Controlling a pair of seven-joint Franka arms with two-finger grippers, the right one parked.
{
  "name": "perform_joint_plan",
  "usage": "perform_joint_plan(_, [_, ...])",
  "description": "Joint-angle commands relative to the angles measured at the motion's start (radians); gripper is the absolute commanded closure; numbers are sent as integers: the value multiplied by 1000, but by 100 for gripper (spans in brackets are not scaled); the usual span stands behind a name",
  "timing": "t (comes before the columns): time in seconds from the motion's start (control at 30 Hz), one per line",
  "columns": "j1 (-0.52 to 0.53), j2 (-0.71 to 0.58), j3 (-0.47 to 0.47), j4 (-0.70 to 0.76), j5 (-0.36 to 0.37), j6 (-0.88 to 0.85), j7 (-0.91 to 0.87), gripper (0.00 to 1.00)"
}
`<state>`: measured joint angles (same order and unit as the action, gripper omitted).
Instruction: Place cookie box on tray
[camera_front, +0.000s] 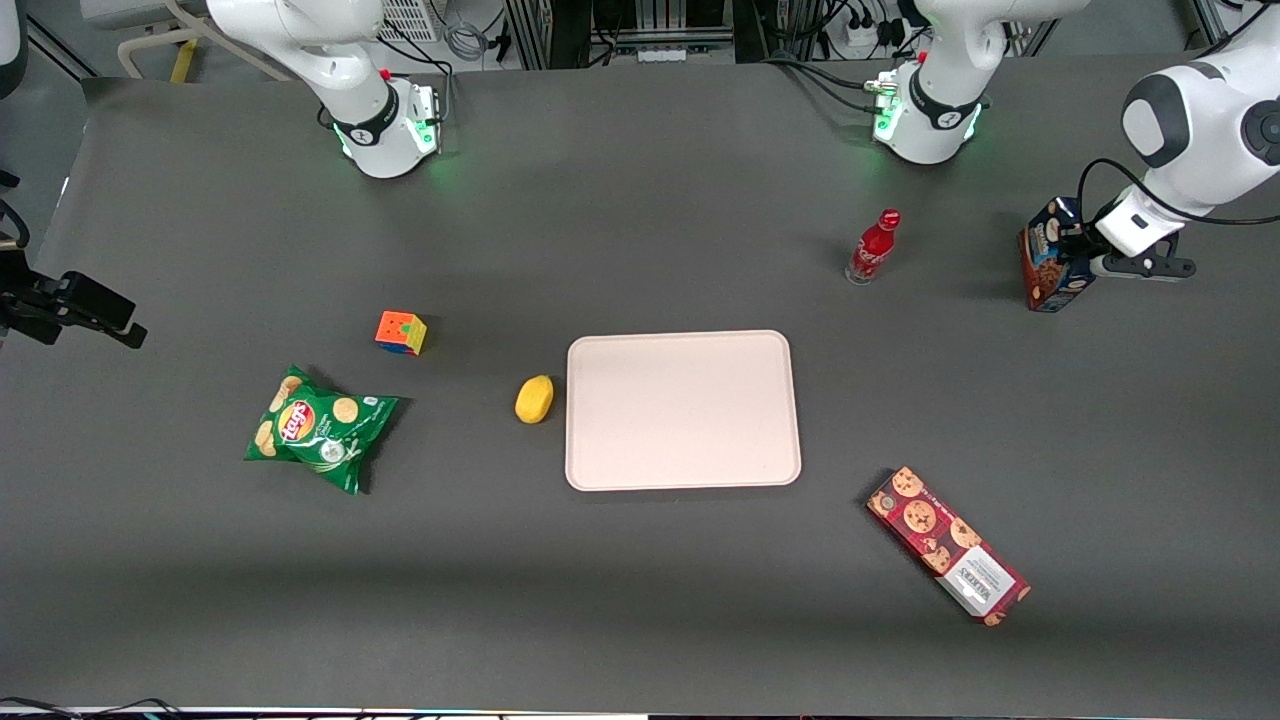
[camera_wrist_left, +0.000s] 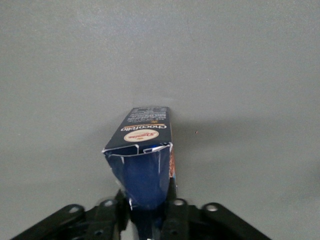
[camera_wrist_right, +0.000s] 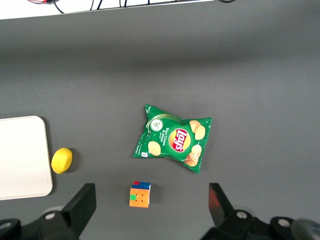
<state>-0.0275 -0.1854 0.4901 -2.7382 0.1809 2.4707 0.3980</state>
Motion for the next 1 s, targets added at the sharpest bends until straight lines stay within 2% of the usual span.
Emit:
perform_joint_plan(0.0, [1,-45,-1,47,15,-67,19,100])
perform_joint_plan(0.13, [-6,-68,-25,175,15,-212,19,100])
perform_joint_plan(0.23, [-8,-63,-93,309,-3,-346,10,100])
perform_joint_plan(0.3, [-9,-55,-139,402,-30,-432,5,100])
perform_joint_plan(0.4, [-9,-34,-200,556,-109,-557,-4,100])
perform_joint_plan(0.5, [-9,9,-255,722,-139,-695,-47,100])
perform_joint_plan(0.77, [-11,135,-435,1116,-162,-961,-327,100])
perform_joint_plan(0.97, [-11,208,-606,1258,-192,-1018,-629,100])
